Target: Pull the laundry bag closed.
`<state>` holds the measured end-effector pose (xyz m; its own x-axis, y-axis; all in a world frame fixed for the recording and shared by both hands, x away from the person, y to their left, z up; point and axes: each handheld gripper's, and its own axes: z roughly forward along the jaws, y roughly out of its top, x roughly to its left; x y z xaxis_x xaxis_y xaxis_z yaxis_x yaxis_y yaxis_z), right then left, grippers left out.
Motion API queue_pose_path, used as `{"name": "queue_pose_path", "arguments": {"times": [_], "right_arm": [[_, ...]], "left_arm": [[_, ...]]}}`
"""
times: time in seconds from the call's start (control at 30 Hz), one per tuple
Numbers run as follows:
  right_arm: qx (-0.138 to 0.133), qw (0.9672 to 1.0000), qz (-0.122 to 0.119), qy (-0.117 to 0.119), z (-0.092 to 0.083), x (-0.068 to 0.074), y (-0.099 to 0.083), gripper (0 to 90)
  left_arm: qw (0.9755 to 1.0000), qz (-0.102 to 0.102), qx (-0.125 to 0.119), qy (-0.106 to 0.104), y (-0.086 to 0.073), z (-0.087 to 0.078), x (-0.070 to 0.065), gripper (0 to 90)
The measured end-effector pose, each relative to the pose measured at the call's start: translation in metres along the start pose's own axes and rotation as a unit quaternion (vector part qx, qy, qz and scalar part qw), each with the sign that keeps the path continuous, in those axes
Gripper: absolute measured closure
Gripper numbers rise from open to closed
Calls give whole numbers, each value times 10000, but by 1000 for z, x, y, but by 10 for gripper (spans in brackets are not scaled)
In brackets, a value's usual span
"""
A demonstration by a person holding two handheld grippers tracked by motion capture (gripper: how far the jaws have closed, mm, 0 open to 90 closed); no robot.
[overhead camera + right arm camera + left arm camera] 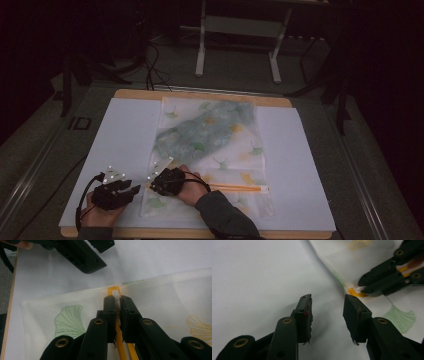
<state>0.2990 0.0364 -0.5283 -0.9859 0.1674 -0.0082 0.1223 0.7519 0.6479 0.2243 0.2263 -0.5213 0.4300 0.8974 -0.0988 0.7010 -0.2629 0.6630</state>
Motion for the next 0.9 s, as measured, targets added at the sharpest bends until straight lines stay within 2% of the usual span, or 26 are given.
{"name": "queue_pose_path", "arguments": {"times": [0.33,0.6,0.9], "right_arm": [[-11,10000,-38,-40,-2,0,0,841],[36,9998,-109,-132,-5,1,1,841],[31,9997,-130,-184,-7,0,1,841]], "left_arm": [[9991,0,70,-417,2,1,-6,604],[9985,29,143,-526,4,8,-10,601],[9982,28,39,-590,7,5,-12,595]]}}
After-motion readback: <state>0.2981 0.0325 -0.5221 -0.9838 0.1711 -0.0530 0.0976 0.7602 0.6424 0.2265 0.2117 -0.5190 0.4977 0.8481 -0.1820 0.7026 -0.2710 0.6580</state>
